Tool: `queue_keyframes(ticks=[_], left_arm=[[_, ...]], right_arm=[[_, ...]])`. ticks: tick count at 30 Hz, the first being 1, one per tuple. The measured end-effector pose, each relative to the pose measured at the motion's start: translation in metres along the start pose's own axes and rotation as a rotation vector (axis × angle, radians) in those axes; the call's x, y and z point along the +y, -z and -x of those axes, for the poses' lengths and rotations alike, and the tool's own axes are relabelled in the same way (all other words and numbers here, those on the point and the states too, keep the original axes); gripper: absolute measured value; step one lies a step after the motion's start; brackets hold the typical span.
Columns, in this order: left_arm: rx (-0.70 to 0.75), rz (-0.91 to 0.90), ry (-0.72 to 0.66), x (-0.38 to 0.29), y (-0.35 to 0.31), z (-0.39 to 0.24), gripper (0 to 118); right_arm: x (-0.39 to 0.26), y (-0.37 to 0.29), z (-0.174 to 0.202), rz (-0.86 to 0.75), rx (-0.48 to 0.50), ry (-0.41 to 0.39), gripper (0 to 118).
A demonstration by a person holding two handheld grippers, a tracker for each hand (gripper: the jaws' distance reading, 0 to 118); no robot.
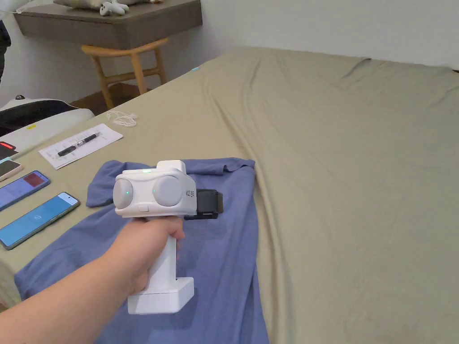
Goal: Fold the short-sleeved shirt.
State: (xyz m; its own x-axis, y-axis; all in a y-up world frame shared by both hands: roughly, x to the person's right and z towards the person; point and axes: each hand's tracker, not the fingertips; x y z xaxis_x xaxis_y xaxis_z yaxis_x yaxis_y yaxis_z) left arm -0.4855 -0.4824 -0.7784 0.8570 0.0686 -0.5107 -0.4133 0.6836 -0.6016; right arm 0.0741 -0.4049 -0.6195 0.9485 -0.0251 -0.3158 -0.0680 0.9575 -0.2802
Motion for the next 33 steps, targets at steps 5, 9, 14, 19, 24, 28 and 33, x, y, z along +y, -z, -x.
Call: queue_keyframes(ticks=[5, 9, 14, 19, 24, 28, 33], left_arm=[[0.039, 0.099, 0.063, -0.008, 0.031, -0.008, 65], [0.055, 0.005, 0.175, -0.021, 0.025, -0.025, 12], [0.073, -0.06, 0.236, -0.029, -0.002, -0.031, 1], [-0.005, -0.212, 0.271, -0.008, -0.066, -0.043, 1], [-0.145, -0.356, 0.274, 0.027, -0.152, -0.074, 1], [-0.305, -0.486, 0.33, 0.042, -0.241, -0.129, 1], [-0.499, -0.597, 0.465, 0.034, -0.336, -0.219, 1]], right_arm=[[-0.005, 0.005, -0.003, 0.029, -0.02, 0.008, 2], [-0.01, 0.002, 0.001, 0.055, -0.003, -0.002, 2], [0.002, -0.006, 0.0, 0.044, 0.011, -0.008, 2], [0.017, -0.015, -0.006, -0.014, 0.032, 0.045, 2], [0.022, -0.032, -0.011, -0.059, 0.024, 0.089, 2], [0.038, -0.052, -0.018, -0.151, 0.022, 0.089, 2], [0.041, -0.081, -0.047, -0.201, -0.042, 0.105, 2]])
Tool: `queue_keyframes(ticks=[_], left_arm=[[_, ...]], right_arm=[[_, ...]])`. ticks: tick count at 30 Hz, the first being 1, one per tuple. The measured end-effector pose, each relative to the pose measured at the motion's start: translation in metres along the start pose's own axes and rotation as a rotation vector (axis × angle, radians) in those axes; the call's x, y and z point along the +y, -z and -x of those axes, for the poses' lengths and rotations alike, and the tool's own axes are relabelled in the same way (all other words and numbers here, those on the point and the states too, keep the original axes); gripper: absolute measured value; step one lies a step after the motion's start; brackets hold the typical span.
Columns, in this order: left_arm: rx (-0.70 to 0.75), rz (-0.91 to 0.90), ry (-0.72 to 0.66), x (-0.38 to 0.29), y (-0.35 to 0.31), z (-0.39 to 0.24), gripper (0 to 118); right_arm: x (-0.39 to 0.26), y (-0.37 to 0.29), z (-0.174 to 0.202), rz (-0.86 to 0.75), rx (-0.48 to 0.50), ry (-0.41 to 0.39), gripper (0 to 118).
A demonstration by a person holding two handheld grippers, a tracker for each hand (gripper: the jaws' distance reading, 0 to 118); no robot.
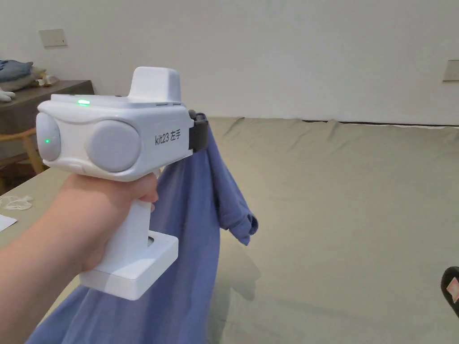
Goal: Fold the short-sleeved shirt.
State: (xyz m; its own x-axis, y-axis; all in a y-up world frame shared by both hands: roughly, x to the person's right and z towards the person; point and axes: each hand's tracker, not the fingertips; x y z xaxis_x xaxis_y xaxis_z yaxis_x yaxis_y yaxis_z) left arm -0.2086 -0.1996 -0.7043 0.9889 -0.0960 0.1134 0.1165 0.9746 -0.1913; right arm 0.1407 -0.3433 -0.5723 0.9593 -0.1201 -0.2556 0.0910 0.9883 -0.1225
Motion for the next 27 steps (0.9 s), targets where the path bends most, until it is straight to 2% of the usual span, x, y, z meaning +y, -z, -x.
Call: queue_keyframes(ticks=[2, 4, 9, 12, 17, 22, 23, 24, 25, 26, 27], left_arm=[[-0.079, -0.021, 0.028, 0.02, 0.005, -0.046, 1], [-0.151, -0.015, 0.058, 0.03, 0.017, -0.097, 1], [-0.339, 0.085, 0.05, 0.013, 0.058, -0.207, 1], [-0.413, 0.162, 0.087, -0.029, 0.085, -0.274, 1], [-0.523, 0.41, 0.14, -0.138, 0.124, -0.367, 1], [-0.528, 0.477, 0.168, -0.206, 0.138, -0.407, 1], [-0.533, 0.471, 0.166, -0.215, 0.14, -0.409, 8], [-0.532, 0.468, 0.173, -0.224, 0.142, -0.411, 27], [-0.528, 0.481, 0.19, -0.229, 0.146, -0.412, 58], [-0.517, 0.498, 0.18, -0.233, 0.146, -0.409, 98], [-0.513, 0.514, 0.135, -0.233, 0.148, -0.404, 114]], right_arm=[[0.006, -0.011, -0.012, -0.027, -0.046, -0.007, 2], [0.009, -0.022, -0.031, -0.03, -0.089, 0.024, 2], [0.018, -0.055, -0.071, -0.095, -0.239, -0.025, 2], [0.017, -0.07, -0.095, -0.097, -0.306, -0.005, 2], [0.007, -0.079, -0.126, -0.068, -0.396, -0.01, 2], [-0.005, -0.075, -0.141, -0.036, -0.418, 0.017, 2], [-0.008, -0.073, -0.142, -0.026, -0.417, 0.013, 2], [-0.01, -0.07, -0.143, -0.01, -0.412, 0.003, 2], [-0.012, -0.068, -0.143, 0.001, -0.409, -0.002, 2], [-0.013, -0.066, -0.142, 0.006, -0.407, -0.001, 2], [-0.013, -0.065, -0.141, 0.009, -0.402, 0.002, 2]])
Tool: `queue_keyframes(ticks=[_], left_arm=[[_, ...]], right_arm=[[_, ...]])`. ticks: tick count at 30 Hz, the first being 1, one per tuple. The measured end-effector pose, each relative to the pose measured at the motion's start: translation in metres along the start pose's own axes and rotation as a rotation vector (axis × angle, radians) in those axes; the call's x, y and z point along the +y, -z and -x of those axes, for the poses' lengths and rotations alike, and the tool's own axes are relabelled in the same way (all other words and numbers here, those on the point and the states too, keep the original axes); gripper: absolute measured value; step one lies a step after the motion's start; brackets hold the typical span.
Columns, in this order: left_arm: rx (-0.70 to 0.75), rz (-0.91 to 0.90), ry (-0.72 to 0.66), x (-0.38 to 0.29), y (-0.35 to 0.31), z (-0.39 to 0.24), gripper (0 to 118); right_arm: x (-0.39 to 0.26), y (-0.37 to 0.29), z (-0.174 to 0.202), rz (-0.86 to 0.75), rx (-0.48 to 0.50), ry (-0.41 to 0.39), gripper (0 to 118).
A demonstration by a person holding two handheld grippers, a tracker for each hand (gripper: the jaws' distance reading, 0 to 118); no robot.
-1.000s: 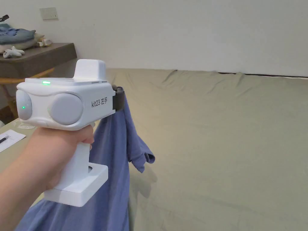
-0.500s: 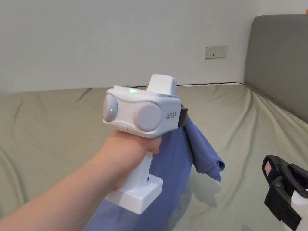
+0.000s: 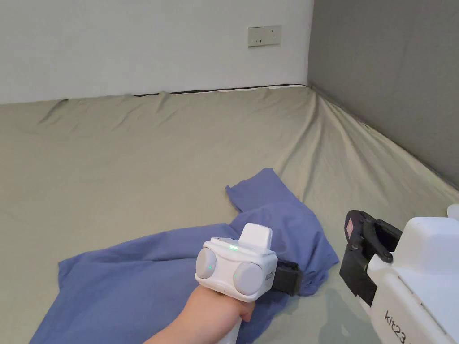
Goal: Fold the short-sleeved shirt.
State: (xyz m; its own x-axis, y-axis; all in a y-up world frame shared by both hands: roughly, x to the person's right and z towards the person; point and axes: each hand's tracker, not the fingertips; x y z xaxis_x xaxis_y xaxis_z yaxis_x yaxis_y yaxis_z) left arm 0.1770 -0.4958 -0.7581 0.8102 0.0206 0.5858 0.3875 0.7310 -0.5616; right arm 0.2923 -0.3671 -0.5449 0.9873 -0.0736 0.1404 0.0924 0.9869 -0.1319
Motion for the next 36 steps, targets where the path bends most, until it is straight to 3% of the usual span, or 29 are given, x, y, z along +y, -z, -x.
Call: queue_keyframes(ticks=[3, 6, 10, 13, 16, 17, 19, 25, 31, 36], left_arm=[[-0.05, -0.054, -0.089, 0.005, -0.019, 0.019, 117], [0.017, -0.176, -0.109, 0.015, -0.068, 0.043, 115], [0.082, -0.421, -0.205, 0.012, -0.18, 0.089, 94], [0.176, -0.524, -0.224, -0.012, -0.261, 0.12, 66], [0.381, -0.591, -0.207, -0.051, -0.324, 0.143, 13], [0.431, -0.601, -0.211, -0.064, -0.339, 0.15, 2], [0.519, -0.584, -0.239, -0.095, -0.362, 0.163, 0], [0.564, -0.489, -0.256, -0.165, -0.372, 0.197, 0], [0.515, -0.456, -0.33, -0.171, -0.361, 0.214, 0], [0.503, -0.423, -0.288, -0.17, -0.352, 0.21, 0]], right_arm=[[0.0, 0.0, 0.005, -0.004, 0.016, -0.01, 2], [0.001, 0.0, 0.011, -0.018, 0.025, -0.04, 2], [0.0, 0.003, 0.021, -0.02, 0.046, -0.052, 2], [0.0, 0.007, 0.03, -0.021, 0.065, -0.065, 2], [-0.002, 0.012, 0.041, -0.019, 0.09, -0.071, 2], [-0.003, 0.014, 0.044, -0.011, 0.097, -0.068, 2], [-0.006, 0.017, 0.051, 0.007, 0.114, -0.059, 2], [-0.015, 0.027, 0.07, 0.024, 0.159, -0.114, 2], [-0.018, 0.033, 0.078, 0.049, 0.187, -0.121, 2], [-0.02, 0.032, 0.078, 0.057, 0.197, -0.142, 2]])
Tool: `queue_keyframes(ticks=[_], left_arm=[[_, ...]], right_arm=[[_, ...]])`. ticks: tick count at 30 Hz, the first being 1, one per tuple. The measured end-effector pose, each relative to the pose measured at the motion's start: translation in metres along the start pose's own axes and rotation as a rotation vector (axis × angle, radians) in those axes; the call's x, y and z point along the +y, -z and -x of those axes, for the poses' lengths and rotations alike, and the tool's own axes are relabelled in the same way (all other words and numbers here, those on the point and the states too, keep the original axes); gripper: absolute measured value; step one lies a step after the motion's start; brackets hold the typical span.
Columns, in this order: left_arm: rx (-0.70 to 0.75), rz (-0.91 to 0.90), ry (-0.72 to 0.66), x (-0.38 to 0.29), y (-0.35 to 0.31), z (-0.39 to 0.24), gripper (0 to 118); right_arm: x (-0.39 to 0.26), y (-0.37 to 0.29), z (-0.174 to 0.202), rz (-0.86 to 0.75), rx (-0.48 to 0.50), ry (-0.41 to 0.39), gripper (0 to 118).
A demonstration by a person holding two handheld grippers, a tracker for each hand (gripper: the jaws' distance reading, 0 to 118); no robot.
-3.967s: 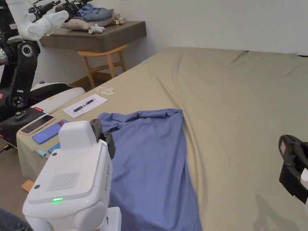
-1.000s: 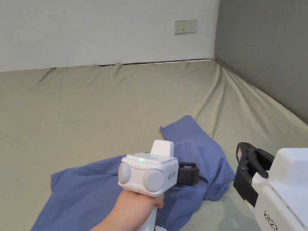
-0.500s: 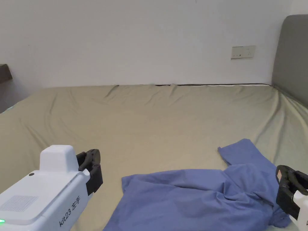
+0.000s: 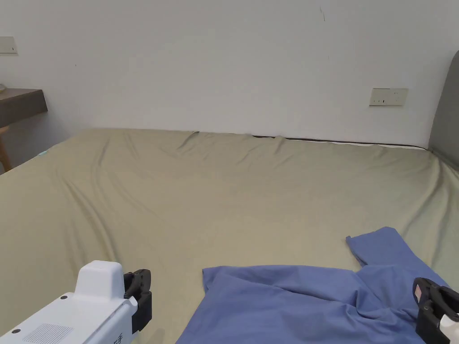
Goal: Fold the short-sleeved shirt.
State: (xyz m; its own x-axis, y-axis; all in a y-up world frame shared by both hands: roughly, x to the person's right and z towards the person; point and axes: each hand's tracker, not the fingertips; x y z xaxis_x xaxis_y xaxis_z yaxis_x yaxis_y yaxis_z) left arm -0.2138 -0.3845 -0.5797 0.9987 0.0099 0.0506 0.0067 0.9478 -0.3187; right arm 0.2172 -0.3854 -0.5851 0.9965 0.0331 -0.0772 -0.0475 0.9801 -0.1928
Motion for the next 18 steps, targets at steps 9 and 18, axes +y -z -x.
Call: queue_keyframes(ticks=[9, 18], left_arm=[[-0.05, 0.109, -0.087, 0.02, 0.064, -0.012, 0], [-0.08, 0.383, 0.004, 0.028, 0.253, -0.04, 112]], right_arm=[[-0.002, 0.005, -0.015, 0.046, 0.013, 0.076, 2], [-0.009, 0.017, -0.025, 0.091, 0.006, 0.078, 2]])
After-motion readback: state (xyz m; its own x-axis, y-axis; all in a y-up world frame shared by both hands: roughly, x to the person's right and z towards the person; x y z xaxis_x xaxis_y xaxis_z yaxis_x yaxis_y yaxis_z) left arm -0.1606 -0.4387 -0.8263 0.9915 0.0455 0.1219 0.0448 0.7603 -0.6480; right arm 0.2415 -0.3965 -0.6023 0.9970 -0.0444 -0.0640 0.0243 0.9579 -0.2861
